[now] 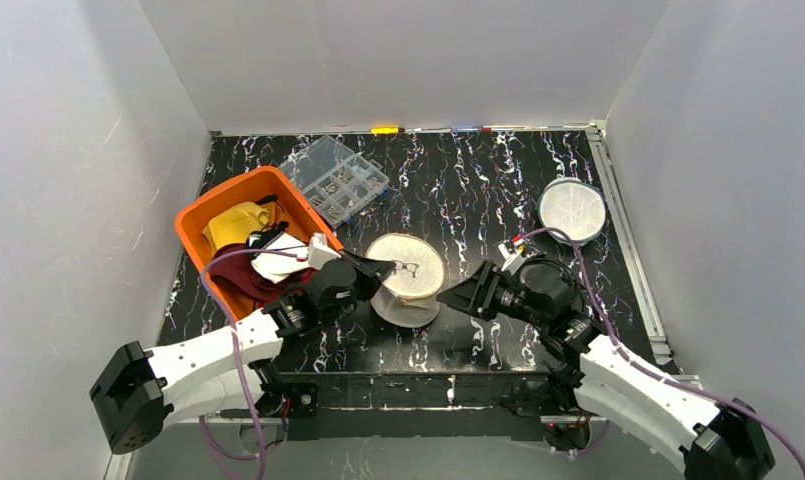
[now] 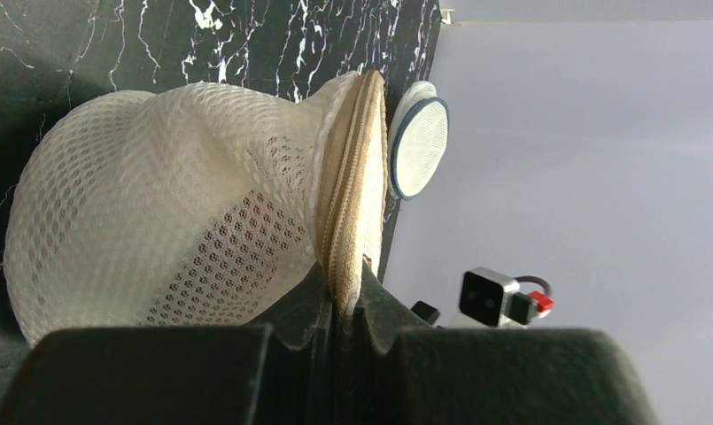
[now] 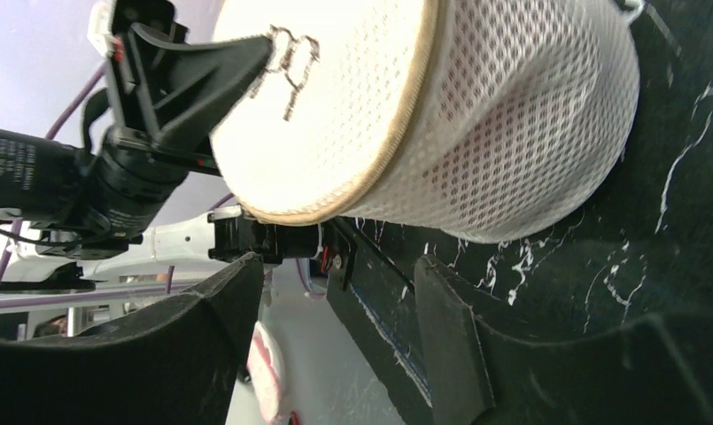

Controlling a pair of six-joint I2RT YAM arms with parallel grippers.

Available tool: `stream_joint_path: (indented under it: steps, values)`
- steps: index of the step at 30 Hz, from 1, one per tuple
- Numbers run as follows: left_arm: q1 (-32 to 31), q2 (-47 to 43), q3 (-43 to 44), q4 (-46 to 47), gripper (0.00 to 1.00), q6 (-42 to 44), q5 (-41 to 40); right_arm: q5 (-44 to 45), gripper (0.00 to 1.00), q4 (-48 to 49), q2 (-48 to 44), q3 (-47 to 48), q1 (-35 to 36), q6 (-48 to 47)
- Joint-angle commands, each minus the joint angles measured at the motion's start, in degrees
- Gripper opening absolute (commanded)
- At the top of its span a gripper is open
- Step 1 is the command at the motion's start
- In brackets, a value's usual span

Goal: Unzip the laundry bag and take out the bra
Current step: Adjust the laundry bag at the center of the board.

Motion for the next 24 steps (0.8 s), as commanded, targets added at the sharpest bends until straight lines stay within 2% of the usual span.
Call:
stream_joint_path:
  steps: [1, 4, 10, 12, 14, 16, 17, 21, 24]
  values:
    - [-0.3, 0.2, 0.9, 1.1, 0.0, -1.1, -0.4, 5.5, 0.68, 10.1, 3.7, -1.6, 4.8, 4.7]
    - [-0.3, 0.4, 0.8, 1.1, 0.0, 0.0, 1.0, 7.9, 0.63, 12.7, 6.8, -1.1, 6.9, 6.2]
    - [-0.3, -0.9, -0.4, -0.2, 0.0, 4.9, 3.5, 8.3, 0.46, 20.6, 12.7, -1.5, 7.2, 10.0]
    - [-0.3, -1.3, -0.3, -1.6, 0.0, 6.0, 4.4, 8.1, 0.45, 22.7, 14.3, -1.4, 7.3, 10.9]
    - [-0.3, -1.7, -0.5, -2.7, 0.01, 6.4, 4.7, 8.1, 0.51, 23.6, 15.5, -1.0, 7.6, 11.2]
    - [-0.3, -2.2, -0.6, -3.6, 0.05, 6.2, 4.6, 8.5, 0.53, 22.8, 16.2, -0.2, 7.7, 10.9]
    - [-0.3, -2.4, -0.5, -4.3, 0.08, 6.2, 4.7, 8.8, 0.5, 22.6, 16.3, 0.0, 7.8, 10.8]
    - [-0.3, -3.4, 1.4, -9.2, 0.32, 8.1, 5.5, 9.9, 0.24, 21.4, 15.1, 0.1, 7.7, 10.7]
    - [-0.3, -5.6, 1.4, -13.3, 0.51, 8.8, 5.9, 10.1, 0.14, 20.1, 13.3, -0.2, 7.7, 11.0]
